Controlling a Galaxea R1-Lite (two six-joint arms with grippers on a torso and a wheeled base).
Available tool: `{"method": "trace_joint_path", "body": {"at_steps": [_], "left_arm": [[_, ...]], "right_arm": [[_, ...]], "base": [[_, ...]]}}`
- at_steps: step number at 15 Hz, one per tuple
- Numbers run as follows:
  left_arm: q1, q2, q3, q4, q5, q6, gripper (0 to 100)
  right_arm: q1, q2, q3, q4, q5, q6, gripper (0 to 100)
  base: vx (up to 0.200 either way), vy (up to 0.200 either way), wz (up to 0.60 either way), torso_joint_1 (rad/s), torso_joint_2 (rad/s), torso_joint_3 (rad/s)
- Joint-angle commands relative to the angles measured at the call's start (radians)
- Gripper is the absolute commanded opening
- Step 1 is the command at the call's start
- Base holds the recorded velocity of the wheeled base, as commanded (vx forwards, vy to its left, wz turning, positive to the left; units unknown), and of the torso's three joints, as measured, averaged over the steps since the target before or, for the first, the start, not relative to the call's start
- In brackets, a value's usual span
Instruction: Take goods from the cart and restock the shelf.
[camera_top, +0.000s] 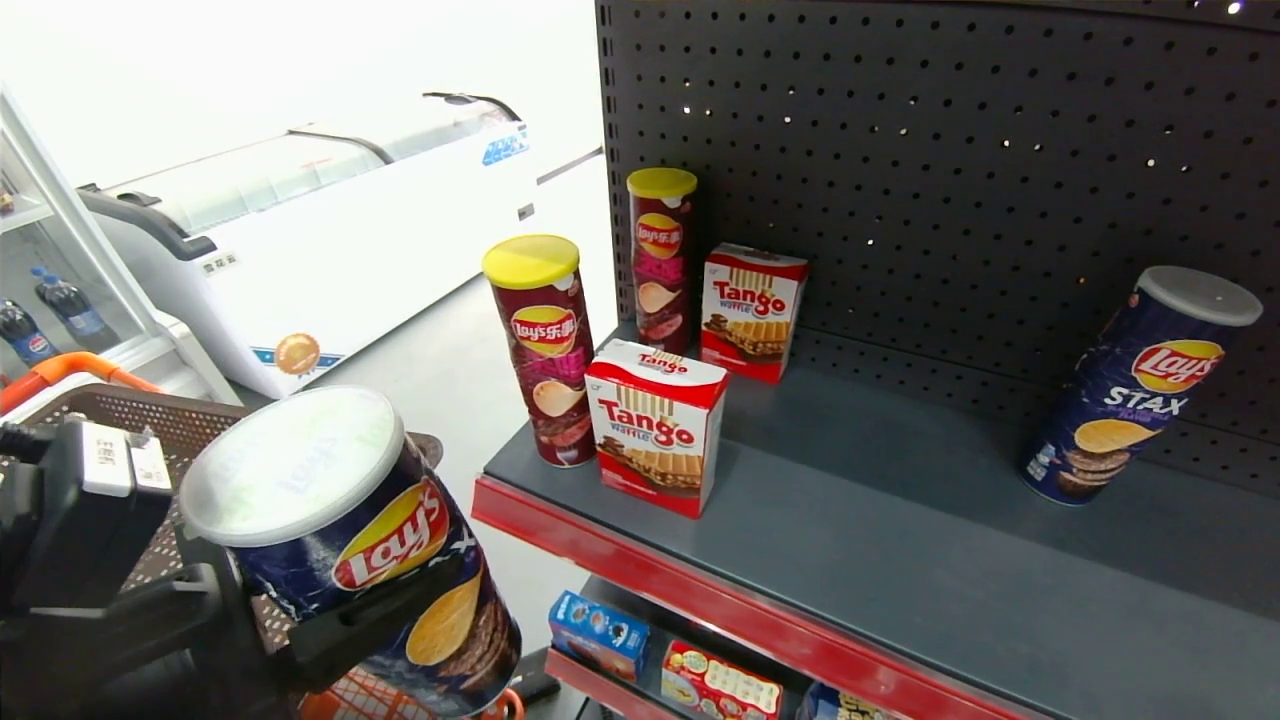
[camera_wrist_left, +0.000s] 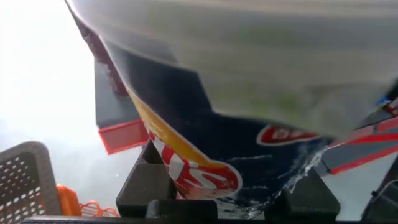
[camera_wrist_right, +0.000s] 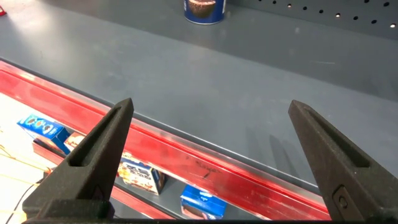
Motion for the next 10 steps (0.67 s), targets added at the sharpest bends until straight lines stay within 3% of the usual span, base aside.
{"method": "trace_joint_path", "body": {"at_steps": [1, 3, 5, 10], "left_arm": [[-0.038, -0.013, -0.015, 0.000, 0.000, -0.003, 0], [-0.061, -0.007, -0.013, 0.000, 0.000, -0.003, 0], [-0.101, -0.010, -0.013, -0.001, 0.000, -0.008, 0], [-0.110, -0.010, -0.015, -0.003, 0.000, -0.023, 0]], "right_arm": [[0.000, 0.000, 0.000, 0.000, 0.000, -0.002, 100], [0.000, 0.000, 0.000, 0.000, 0.000, -0.003, 100], [0.000, 0.000, 0.000, 0.000, 0.000, -0.003, 100], [0.000, 0.000, 0.000, 0.000, 0.000, -0.003, 100]], "base": [[0.000, 0.000, 0.00, 0.000, 0.00, 0.000], [0.000, 0.000, 0.00, 0.000, 0.00, 0.000], [0.000, 0.000, -0.60, 0.002, 0.00, 0.005], [0.000, 0.000, -0.60, 0.001, 0.00, 0.002]]}}
